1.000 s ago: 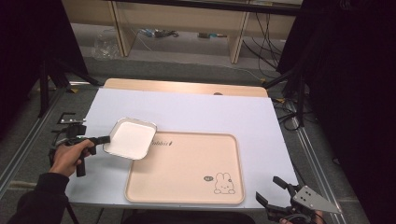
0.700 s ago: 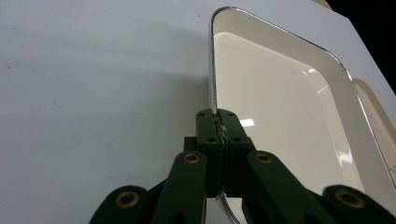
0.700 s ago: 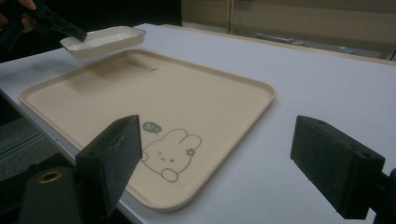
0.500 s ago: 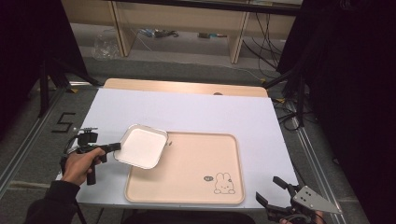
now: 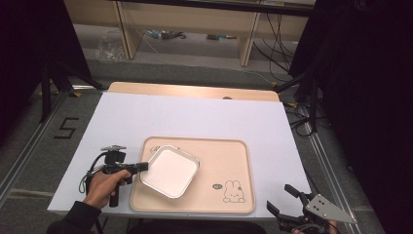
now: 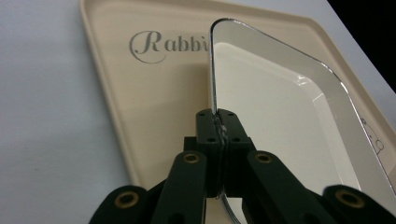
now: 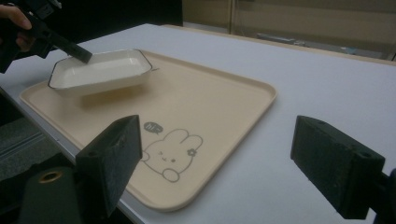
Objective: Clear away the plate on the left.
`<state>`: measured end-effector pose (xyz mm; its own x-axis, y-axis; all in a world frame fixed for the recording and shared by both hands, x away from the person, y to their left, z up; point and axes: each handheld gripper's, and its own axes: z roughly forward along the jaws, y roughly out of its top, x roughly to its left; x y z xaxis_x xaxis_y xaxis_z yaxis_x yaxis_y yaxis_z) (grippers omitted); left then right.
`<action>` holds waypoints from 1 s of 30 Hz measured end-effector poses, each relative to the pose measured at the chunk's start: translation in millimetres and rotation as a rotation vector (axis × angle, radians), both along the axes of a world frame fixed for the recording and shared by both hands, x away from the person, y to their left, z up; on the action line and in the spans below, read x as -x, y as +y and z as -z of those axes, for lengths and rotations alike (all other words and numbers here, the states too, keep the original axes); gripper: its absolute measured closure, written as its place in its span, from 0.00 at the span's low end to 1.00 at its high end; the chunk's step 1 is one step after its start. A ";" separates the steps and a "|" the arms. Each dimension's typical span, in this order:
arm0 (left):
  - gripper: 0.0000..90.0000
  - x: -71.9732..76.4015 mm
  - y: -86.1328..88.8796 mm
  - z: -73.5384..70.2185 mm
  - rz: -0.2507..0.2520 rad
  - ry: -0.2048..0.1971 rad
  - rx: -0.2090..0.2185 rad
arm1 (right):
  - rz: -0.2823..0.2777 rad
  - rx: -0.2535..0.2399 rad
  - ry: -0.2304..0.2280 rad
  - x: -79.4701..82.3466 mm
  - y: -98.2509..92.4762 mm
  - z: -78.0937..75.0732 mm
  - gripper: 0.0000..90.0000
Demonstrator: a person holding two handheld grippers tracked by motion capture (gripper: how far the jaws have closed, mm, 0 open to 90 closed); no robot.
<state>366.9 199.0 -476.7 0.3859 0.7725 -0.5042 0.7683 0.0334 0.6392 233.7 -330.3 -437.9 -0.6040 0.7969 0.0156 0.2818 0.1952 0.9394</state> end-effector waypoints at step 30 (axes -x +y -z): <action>0.93 39.3 -30.8 14.4 0.072 -0.016 -0.077 | -0.003 0.000 -0.001 0.3 0.6 -0.3 0.19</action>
<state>327.5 168.2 -491.1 0.4497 0.7788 -0.4372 0.7564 -0.0717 0.6502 233.4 -329.7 -437.5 -0.6061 0.7953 0.0147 0.2800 0.1960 0.9398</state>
